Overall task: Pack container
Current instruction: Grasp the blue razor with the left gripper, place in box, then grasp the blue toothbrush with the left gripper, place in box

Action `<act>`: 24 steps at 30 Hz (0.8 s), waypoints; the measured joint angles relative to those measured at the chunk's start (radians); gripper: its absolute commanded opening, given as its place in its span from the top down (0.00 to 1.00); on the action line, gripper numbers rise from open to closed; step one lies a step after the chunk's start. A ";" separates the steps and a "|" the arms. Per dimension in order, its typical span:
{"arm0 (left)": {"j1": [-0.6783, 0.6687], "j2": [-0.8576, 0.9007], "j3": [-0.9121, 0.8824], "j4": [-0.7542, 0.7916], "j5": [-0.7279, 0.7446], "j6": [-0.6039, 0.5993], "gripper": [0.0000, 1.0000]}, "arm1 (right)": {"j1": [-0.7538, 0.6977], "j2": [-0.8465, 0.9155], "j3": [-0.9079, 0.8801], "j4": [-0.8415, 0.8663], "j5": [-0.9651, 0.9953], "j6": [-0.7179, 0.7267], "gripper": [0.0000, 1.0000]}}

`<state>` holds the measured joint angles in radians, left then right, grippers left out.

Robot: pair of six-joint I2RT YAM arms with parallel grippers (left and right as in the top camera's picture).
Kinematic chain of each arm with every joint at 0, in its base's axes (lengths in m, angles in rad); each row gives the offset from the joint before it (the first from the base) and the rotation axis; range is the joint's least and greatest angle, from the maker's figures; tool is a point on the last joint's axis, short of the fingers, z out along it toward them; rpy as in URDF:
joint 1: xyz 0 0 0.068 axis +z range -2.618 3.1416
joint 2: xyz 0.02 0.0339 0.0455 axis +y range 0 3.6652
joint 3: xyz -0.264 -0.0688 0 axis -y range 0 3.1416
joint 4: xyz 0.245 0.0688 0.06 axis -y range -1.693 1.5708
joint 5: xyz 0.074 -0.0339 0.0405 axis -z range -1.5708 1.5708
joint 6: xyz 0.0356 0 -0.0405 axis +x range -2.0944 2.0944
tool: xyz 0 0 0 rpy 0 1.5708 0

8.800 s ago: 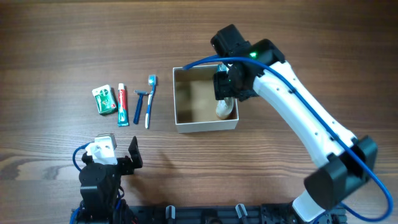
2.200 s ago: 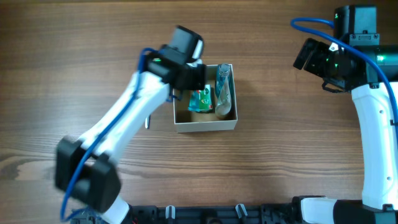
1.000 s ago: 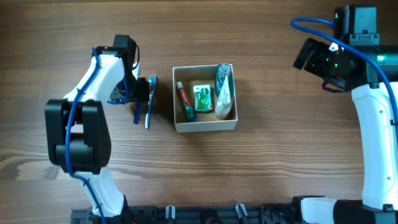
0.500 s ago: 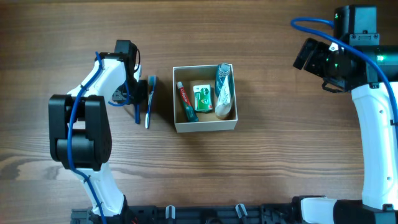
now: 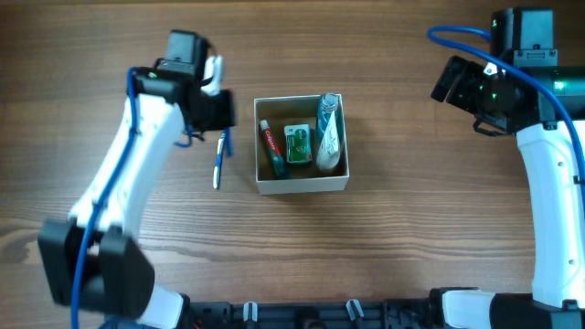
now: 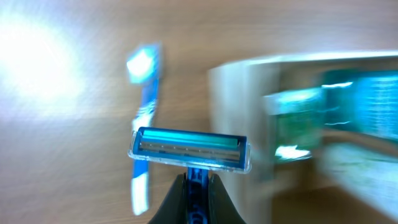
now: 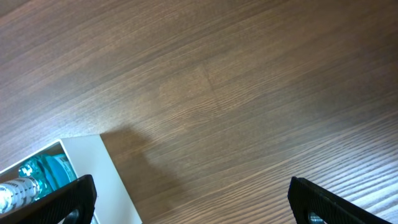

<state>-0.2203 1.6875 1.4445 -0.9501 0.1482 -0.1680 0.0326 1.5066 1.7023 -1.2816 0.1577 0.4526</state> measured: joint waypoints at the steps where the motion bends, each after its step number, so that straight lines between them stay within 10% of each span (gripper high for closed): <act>1: -0.049 -0.023 0.007 0.035 0.008 -0.011 0.96 | 0.000 0.000 0.000 0.000 0.000 0.000 0.00; 9: -0.294 0.157 0.009 0.201 -0.001 -0.172 0.96 | 0.000 0.000 0.000 0.000 0.000 0.000 0.00; 17: -0.296 0.225 0.002 0.144 -0.005 -0.235 0.38 | 0.000 0.000 0.000 0.000 0.000 0.000 0.00; 24: -0.216 0.007 0.076 0.013 -0.019 -0.211 0.24 | 0.000 0.000 0.000 0.000 0.000 0.000 0.00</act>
<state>-0.4362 1.6943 1.5208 -0.9375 0.1287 -0.3786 0.0326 1.5066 1.7023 -1.2816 0.1577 0.4526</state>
